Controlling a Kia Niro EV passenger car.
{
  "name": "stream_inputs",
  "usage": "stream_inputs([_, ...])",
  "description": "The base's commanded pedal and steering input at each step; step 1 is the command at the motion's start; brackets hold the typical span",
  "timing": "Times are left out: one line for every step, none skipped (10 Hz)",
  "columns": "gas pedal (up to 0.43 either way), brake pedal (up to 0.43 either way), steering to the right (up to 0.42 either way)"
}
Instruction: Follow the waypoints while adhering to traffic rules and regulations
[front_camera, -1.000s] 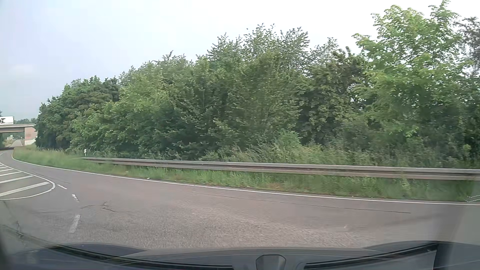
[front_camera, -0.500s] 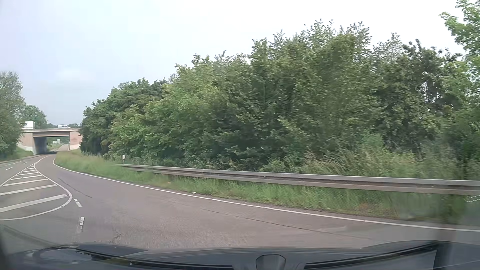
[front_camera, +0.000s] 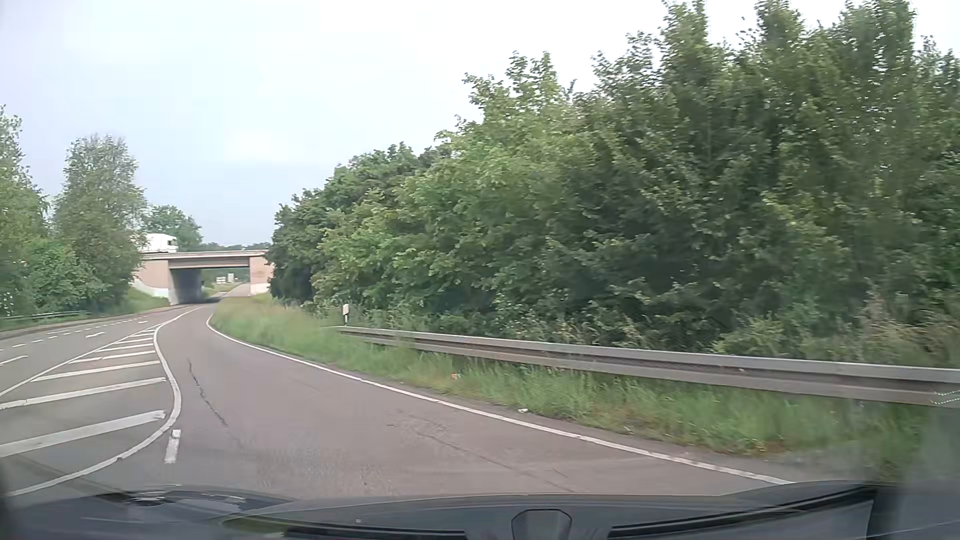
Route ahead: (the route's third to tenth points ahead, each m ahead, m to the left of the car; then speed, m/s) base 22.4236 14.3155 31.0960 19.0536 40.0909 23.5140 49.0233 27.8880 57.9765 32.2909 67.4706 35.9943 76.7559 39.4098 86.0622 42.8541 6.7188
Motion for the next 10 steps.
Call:
stream_inputs([0.177,0.000,-0.298])
stream_inputs([0.177,0.000,-0.298])
stream_inputs([0.177,0.000,-0.295])
stream_inputs([0.177,0.000,-0.291])
stream_inputs([0.189,0.000,-0.285])
stream_inputs([0.189,0.000,-0.274])
stream_inputs([0.197,0.000,-0.257])
stream_inputs([0.197,0.000,-0.237])
stream_inputs([0.209,0.000,-0.217])
stream_inputs([0.220,0.000,-0.202])
